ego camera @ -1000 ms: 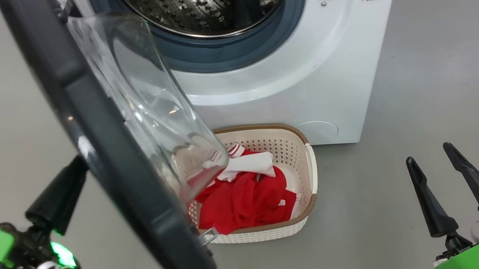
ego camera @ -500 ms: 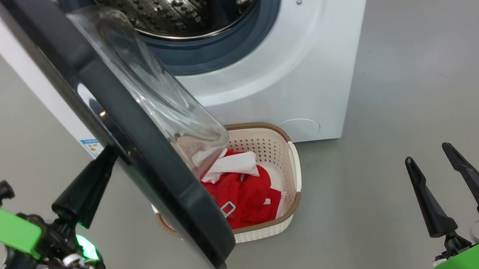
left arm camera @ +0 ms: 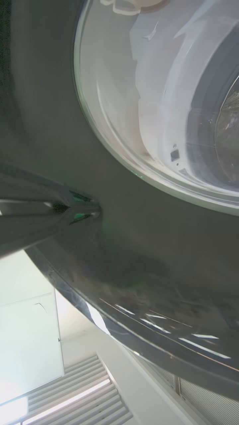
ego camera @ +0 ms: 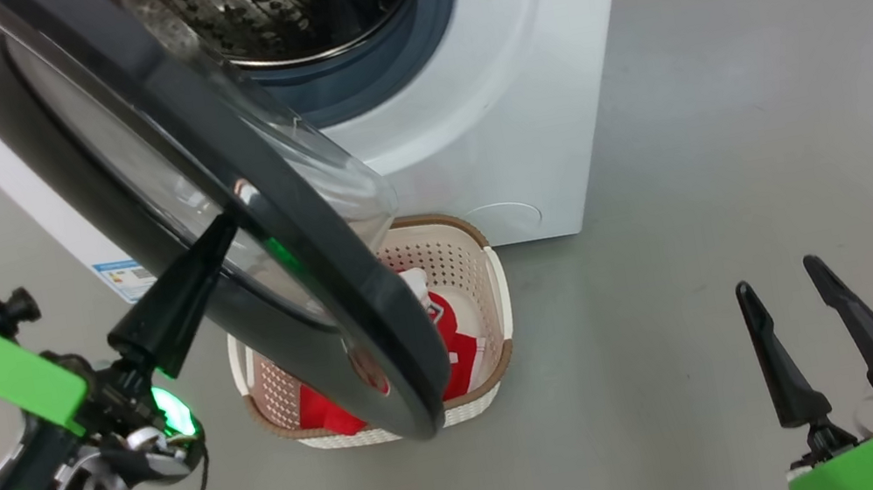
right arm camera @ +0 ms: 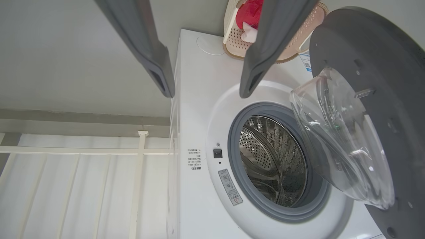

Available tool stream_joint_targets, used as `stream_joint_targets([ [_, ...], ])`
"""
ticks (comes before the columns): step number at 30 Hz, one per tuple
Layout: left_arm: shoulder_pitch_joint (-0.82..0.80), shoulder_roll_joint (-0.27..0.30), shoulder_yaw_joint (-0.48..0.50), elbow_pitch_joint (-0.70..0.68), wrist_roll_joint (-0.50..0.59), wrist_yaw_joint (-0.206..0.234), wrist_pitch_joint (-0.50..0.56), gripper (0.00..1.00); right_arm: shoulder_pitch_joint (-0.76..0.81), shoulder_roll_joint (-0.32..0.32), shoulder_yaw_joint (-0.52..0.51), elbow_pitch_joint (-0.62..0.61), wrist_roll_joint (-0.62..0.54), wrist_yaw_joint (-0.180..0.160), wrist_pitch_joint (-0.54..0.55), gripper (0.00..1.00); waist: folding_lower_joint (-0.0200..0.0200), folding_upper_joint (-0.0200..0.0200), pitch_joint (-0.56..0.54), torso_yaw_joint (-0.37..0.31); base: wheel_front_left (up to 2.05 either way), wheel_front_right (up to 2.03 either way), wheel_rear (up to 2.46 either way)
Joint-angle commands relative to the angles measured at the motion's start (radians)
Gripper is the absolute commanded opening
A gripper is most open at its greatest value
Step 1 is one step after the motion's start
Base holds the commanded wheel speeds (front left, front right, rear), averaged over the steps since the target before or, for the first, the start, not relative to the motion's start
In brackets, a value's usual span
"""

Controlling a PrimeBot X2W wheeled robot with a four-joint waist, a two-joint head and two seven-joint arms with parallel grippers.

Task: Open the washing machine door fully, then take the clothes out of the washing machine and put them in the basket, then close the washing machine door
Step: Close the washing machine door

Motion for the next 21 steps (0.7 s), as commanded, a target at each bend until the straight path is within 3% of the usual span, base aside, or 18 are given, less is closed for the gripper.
stream_joint_targets([
  [1,-0.04,0.015,0.013,-0.022,-0.012,-0.015,0.0,0.0,-0.051,-0.013,0.029,-0.028,0.001,0.006,-0.006,1.0,0.0,0.0,0.009,-0.014,0.0,0.0,0.0],
  [12,-0.101,0.015,-0.014,0.023,0.0,-0.035,-0.042,0.0,-0.064,-0.013,0.032,-0.031,-0.003,0.006,-0.006,1.0,0.0,0.0,0.037,-0.066,0.0,0.0,0.0],
  [21,-0.16,0.015,-0.037,0.095,0.02,-0.082,-0.109,0.0,-0.066,-0.013,0.032,-0.034,0.002,0.006,-0.006,1.0,0.0,0.0,0.049,-0.116,0.0,0.0,0.0],
])
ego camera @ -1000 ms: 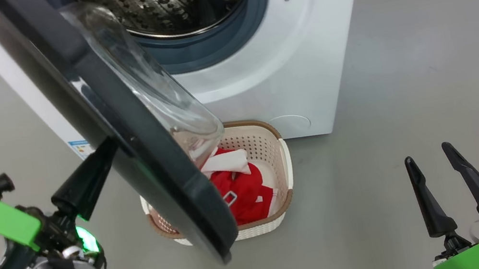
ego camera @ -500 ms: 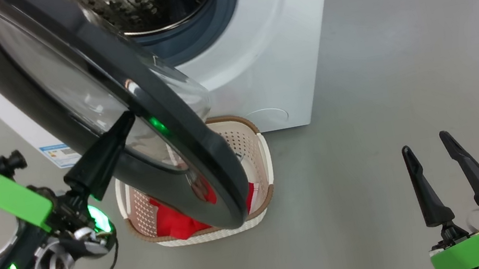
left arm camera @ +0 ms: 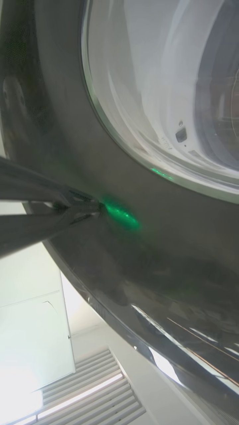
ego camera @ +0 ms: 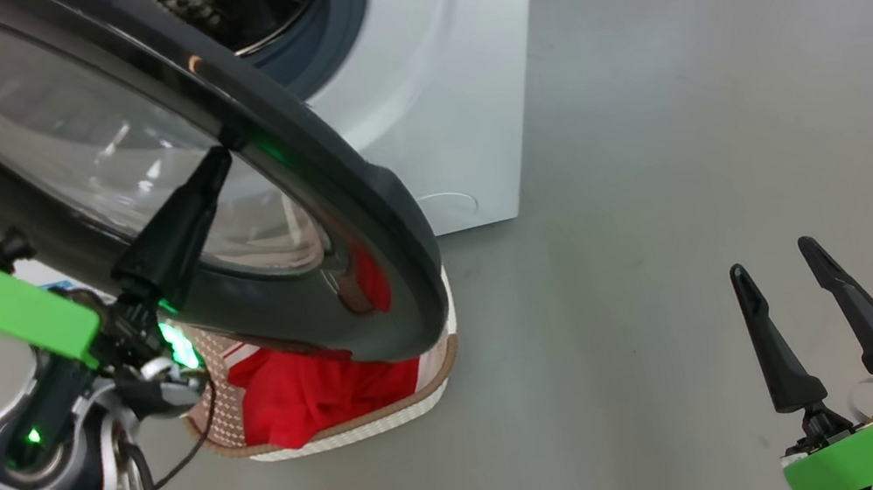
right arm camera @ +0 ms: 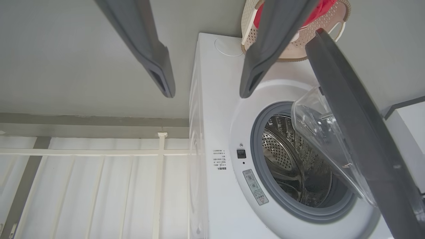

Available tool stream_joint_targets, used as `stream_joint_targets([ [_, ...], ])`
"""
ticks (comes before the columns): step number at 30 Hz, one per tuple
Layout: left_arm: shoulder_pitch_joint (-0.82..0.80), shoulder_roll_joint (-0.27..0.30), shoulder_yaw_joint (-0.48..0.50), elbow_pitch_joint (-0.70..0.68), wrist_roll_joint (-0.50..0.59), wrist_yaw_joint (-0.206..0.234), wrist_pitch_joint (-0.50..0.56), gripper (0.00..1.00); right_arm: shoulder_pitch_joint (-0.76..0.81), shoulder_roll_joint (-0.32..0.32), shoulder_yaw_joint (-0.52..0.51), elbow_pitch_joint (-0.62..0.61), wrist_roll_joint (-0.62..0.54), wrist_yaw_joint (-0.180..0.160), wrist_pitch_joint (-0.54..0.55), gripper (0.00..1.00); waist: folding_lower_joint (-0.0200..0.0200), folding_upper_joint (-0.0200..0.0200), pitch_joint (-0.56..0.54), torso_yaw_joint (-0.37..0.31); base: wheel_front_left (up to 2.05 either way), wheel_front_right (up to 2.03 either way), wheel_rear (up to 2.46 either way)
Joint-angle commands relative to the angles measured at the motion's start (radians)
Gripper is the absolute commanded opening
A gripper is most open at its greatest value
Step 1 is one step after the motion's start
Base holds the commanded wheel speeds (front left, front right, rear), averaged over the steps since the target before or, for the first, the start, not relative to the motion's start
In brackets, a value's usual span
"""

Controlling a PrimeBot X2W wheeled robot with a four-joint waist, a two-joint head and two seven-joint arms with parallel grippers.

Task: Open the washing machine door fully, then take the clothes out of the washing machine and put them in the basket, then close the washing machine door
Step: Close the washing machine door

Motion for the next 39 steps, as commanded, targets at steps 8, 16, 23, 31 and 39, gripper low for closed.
stream_joint_targets([
  [8,-0.102,0.018,0.012,0.06,0.026,-0.037,-0.079,0.0,-0.032,-0.013,0.031,-0.029,0.011,0.006,-0.006,1.0,0.0,0.0,0.019,-0.045,0.0,0.0,0.0],
  [16,-0.187,0.018,-0.001,0.151,0.0,-0.051,-0.127,0.0,-0.035,-0.013,0.036,-0.031,0.016,0.006,-0.006,1.0,0.0,0.0,0.035,-0.072,0.0,0.0,0.0],
  [23,-0.268,0.018,0.002,0.227,-0.023,-0.07,-0.147,0.0,-0.044,-0.013,0.044,-0.033,0.013,0.006,-0.006,1.0,0.0,0.0,0.055,-0.101,0.0,0.0,0.0],
  [31,-0.338,0.028,0.019,0.303,-0.024,-0.091,-0.159,0.0,-0.045,-0.013,0.049,-0.036,0.013,0.006,-0.006,1.0,0.0,0.0,0.076,-0.143,0.0,0.0,0.0],
  [39,-0.398,0.034,0.032,0.354,-0.036,-0.108,-0.154,0.0,-0.043,-0.013,0.054,-0.044,0.019,0.006,-0.006,1.0,0.0,0.0,0.097,-0.176,0.0,0.0,0.0],
])
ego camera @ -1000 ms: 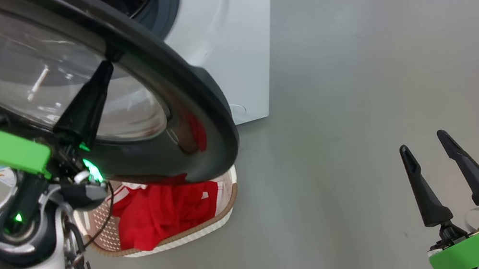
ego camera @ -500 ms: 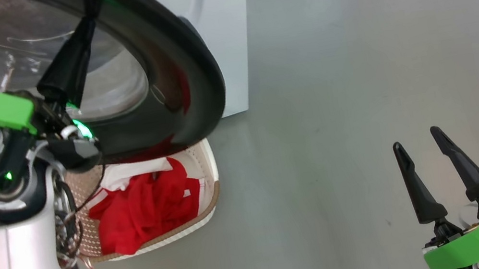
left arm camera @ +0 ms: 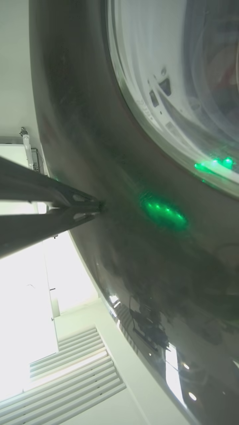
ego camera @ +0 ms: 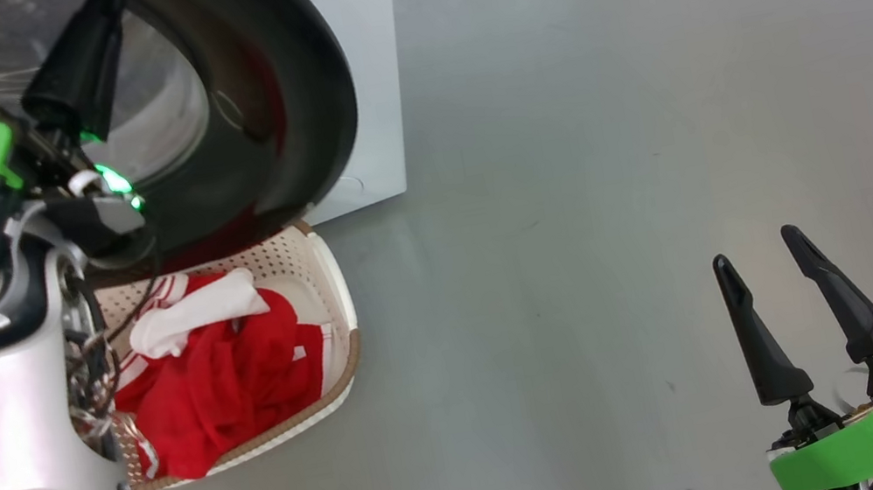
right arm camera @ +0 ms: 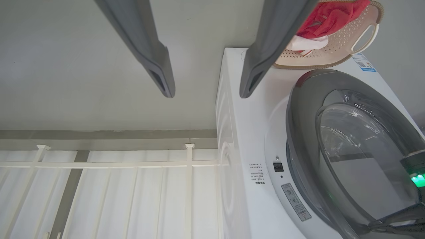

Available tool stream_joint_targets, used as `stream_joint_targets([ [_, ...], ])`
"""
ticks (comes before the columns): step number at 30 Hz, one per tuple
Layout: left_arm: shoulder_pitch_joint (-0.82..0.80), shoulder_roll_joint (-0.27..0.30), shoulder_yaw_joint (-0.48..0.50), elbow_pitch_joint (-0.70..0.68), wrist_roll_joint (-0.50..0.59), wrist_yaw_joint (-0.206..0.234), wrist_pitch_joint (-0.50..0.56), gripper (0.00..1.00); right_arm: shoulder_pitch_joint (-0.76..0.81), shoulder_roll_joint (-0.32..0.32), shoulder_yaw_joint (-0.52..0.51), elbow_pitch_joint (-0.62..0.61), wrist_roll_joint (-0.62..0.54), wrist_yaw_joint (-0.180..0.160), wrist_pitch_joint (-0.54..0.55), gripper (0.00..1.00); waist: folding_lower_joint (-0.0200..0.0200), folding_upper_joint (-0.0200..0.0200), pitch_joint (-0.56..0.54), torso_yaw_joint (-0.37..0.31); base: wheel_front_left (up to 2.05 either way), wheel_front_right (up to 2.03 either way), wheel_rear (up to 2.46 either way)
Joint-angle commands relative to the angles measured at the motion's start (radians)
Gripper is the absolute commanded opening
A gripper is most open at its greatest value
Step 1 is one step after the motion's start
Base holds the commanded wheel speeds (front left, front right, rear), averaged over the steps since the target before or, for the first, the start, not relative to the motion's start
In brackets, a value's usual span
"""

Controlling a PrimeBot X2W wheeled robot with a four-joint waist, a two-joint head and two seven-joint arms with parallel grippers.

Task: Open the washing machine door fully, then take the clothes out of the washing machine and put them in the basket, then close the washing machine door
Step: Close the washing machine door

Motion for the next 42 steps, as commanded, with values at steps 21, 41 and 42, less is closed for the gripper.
stream_joint_targets([
  [21,-0.115,0.065,0.025,0.037,0.015,-0.041,-0.004,0.0,-0.031,-0.013,0.038,-0.032,0.033,0.006,-0.006,1.0,0.0,0.0,0.044,-0.083,0.0,0.0,0.0],
  [41,0.086,0.037,-0.02,-0.104,0.028,-0.041,-0.015,0.0,-0.029,-0.013,0.019,-0.023,0.035,0.006,-0.006,1.0,0.0,0.0,0.012,-0.003,0.0,0.0,0.0],
  [42,0.105,0.037,-0.026,-0.124,0.039,-0.038,-0.024,0.0,-0.03,-0.013,0.019,-0.022,0.035,0.006,-0.006,1.0,0.0,0.0,0.009,0.006,0.0,0.0,0.0],
])
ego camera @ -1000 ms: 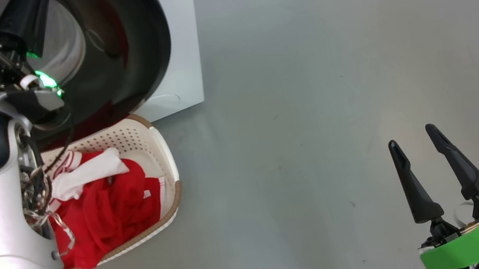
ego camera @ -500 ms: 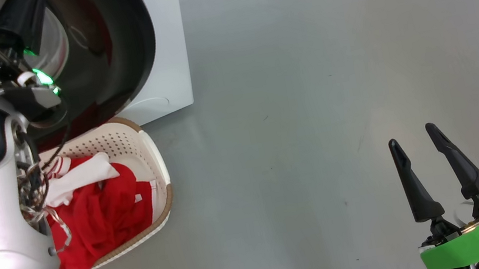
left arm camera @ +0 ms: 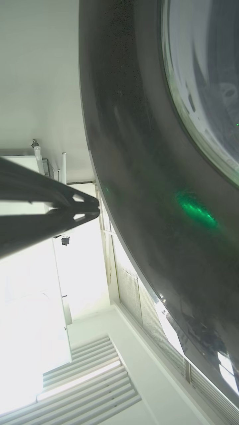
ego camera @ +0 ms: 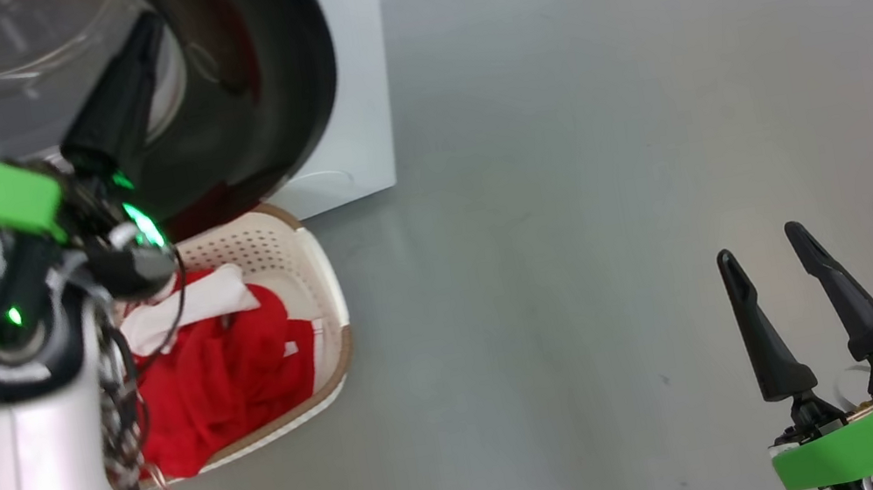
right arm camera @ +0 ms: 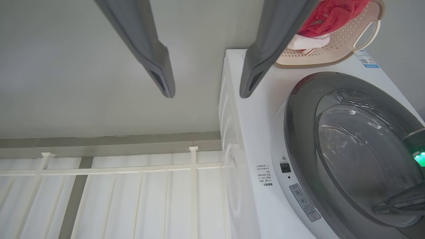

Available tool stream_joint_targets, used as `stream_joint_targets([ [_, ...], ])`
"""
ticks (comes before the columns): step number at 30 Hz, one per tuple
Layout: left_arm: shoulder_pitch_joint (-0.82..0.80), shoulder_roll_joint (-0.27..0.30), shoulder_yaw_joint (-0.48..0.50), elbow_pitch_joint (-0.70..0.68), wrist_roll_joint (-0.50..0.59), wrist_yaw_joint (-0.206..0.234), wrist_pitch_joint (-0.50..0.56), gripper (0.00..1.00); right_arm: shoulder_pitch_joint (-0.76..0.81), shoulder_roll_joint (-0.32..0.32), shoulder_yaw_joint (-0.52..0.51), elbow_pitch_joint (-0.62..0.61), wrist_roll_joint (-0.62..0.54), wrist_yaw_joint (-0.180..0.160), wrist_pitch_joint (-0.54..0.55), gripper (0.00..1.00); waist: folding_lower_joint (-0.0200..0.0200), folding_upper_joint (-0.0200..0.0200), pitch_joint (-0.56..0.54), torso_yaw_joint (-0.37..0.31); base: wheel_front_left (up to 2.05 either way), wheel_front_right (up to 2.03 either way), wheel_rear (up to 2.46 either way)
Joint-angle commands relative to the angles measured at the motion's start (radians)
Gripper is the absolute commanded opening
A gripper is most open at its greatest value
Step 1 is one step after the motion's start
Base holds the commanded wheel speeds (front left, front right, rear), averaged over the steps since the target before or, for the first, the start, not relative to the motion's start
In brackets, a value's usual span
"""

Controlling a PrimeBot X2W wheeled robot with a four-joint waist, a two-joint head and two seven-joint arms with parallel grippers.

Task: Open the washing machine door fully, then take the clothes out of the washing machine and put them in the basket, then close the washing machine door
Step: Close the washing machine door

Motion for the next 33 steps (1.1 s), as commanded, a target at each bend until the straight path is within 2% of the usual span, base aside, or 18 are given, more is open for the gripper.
stream_joint_targets([
  [1,0.036,0.025,0.01,-0.064,0.018,0.006,-0.014,0.0,-0.027,-0.013,0.02,-0.018,0.007,0.006,-0.006,1.0,0.0,-0.0001,-0.015,0.029,0.0,0.0,0.0],
  [2,0.056,0.023,0.009,-0.086,0.018,0.011,-0.02,0.04,-0.027,-0.013,0.019,-0.017,0.007,0.006,-0.006,1.0,0.0,-0.0001,-0.019,0.039,0.0,0.0,0.0],
  [3,0.077,0.022,0.006,-0.109,0.02,0.015,-0.027,0.43,-0.027,-0.013,0.016,-0.015,0.007,0.006,-0.006,1.0,0.0,-0.0001,-0.023,0.049,0.0,0.0,0.0],
  [4,0.097,0.021,0.001,-0.133,0.023,0.019,-0.033,0.98,-0.027,-0.013,0.015,-0.013,0.007,0.006,-0.006,1.0,0.0,-0.0001,-0.027,0.06,0.0,0.0,0.0],
  [7,0.135,0.02,-0.012,-0.178,0.047,0.021,-0.055,1.0,-0.027,-0.013,0.014,-0.01,0.004,0.006,-0.006,1.0,0.0,-0.0001,-0.036,0.081,0.0,0.0,0.0],
  [12,0.228,0.038,-0.048,-0.262,0.171,0.013,-0.138,1.0,-0.031,-0.013,0.011,-0.005,-0.006,0.006,-0.006,1.0,0.0,-0.0001,-0.062,0.131,0.0,0.0,0.0],
  [19,0.339,0.091,-0.098,-0.29,0.417,-0.023,-0.324,1.0,-0.025,-0.013,0.009,0.008,-0.019,0.006,-0.006,1.0,0.0,-0.0001,-0.1,0.189,0.0,0.0,0.0],
  [25,0.424,0.138,-0.135,-0.3,0.62,-0.058,-0.499,1.0,-0.016,-0.013,0.006,0.012,-0.034,0.006,-0.006,1.0,0.0,-0.0001,-0.134,0.208,0.0,0.0,0.0],
  [29,0.478,0.183,-0.17,-0.313,0.777,-0.056,-0.611,1.0,-0.013,-0.013,0.002,0.014,-0.047,0.006,-0.006,1.0,0.0,-0.0001,-0.156,0.21,0.0,0.0,0.0],
  [33,0.528,0.217,-0.204,-0.337,0.902,-0.052,-0.668,1.0,-0.004,-0.013,-0.005,0.013,-0.056,0.006,-0.006,1.0,0.0,-0.0001,-0.181,0.209,0.0,0.0,0.0],
])
